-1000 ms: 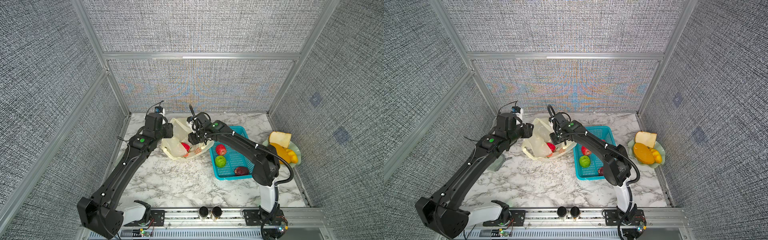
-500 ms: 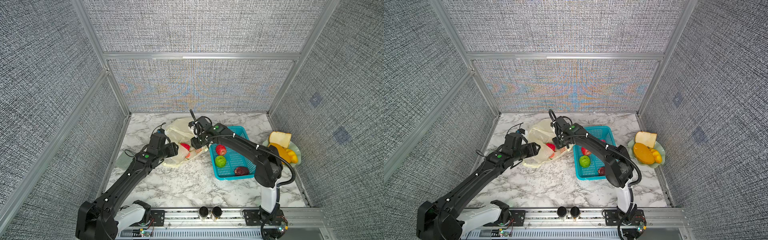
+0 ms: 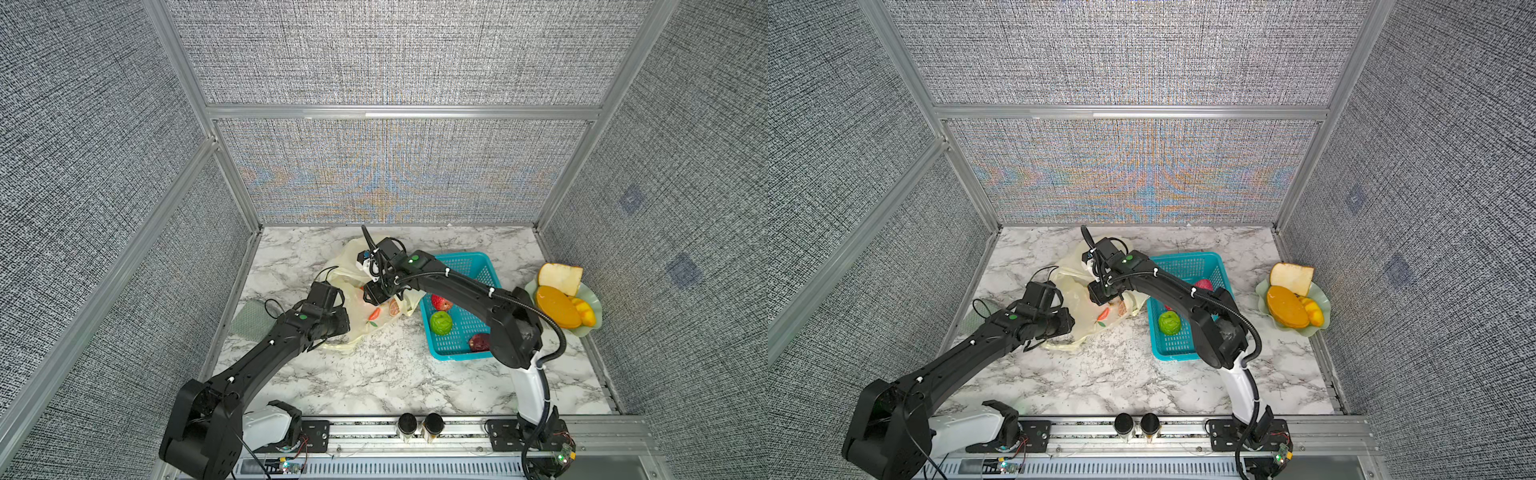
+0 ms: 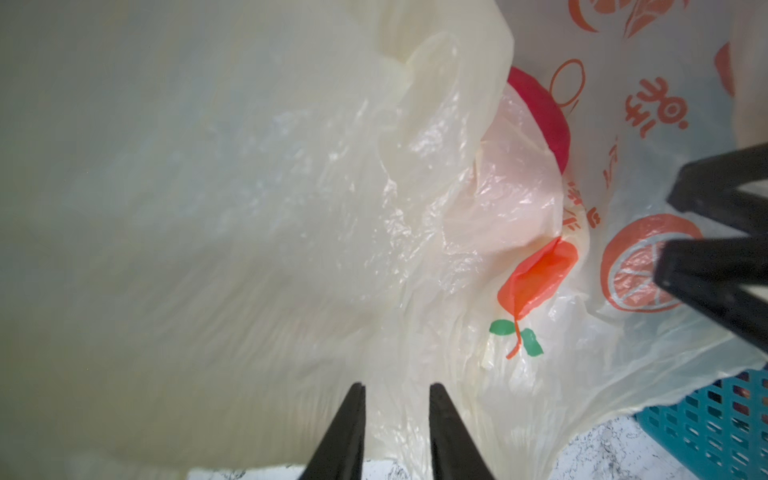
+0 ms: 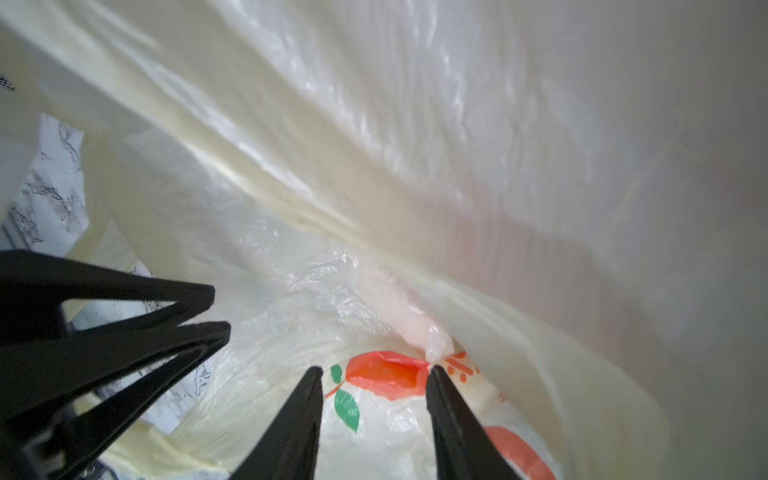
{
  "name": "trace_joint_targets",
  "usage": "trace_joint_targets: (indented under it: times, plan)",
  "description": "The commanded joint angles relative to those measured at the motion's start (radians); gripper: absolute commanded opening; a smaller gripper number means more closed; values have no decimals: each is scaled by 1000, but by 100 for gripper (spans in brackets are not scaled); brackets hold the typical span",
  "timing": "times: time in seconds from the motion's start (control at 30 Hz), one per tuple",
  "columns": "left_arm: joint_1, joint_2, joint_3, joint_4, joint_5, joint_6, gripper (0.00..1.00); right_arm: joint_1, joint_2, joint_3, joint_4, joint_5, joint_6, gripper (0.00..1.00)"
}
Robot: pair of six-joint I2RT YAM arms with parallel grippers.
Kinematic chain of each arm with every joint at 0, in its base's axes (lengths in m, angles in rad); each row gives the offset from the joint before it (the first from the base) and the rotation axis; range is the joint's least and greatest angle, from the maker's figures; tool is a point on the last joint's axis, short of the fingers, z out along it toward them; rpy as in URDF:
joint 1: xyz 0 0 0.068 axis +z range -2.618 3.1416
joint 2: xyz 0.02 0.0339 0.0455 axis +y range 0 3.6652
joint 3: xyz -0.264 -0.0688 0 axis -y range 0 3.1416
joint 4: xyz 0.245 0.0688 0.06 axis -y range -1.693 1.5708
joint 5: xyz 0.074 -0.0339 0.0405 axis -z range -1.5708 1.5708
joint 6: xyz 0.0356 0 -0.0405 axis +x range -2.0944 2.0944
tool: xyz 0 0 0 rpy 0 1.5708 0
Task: Untie the knot of a plastic bag & take out the apple
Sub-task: Pick up the apple from the plastic bag.
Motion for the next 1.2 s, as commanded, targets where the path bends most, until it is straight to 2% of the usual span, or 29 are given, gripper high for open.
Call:
trace_joint_targets:
  times: [0.0,0.2,0.4,0.5,0.53,0.63,0.77,1.07,1.17]
  plan:
    - [1,33,35,-77,-28,-8,25,-10,57,64,-44,58,14,46]
    - [-1,68,74,-131,-39,11,23,-33,168,201,-63,171,41,46]
    - [1,84,141,-117,-54,17,24,-30,182,189,-20,203,36,46]
    - [1,117,182,-121,-68,25,24,-30,195,184,-29,188,31,47]
    - [1,128,190,-118,-73,29,24,-29,195,180,-33,162,27,49]
    - [7,164,209,-99,-74,43,24,-19,178,124,-13,136,17,65]
    - [10,193,228,-82,-57,55,24,-10,189,109,-6,141,18,71]
    - [16,182,227,-84,-62,65,24,4,266,193,-48,112,15,73]
    - [17,174,219,-85,-64,68,24,5,281,211,-57,123,19,69]
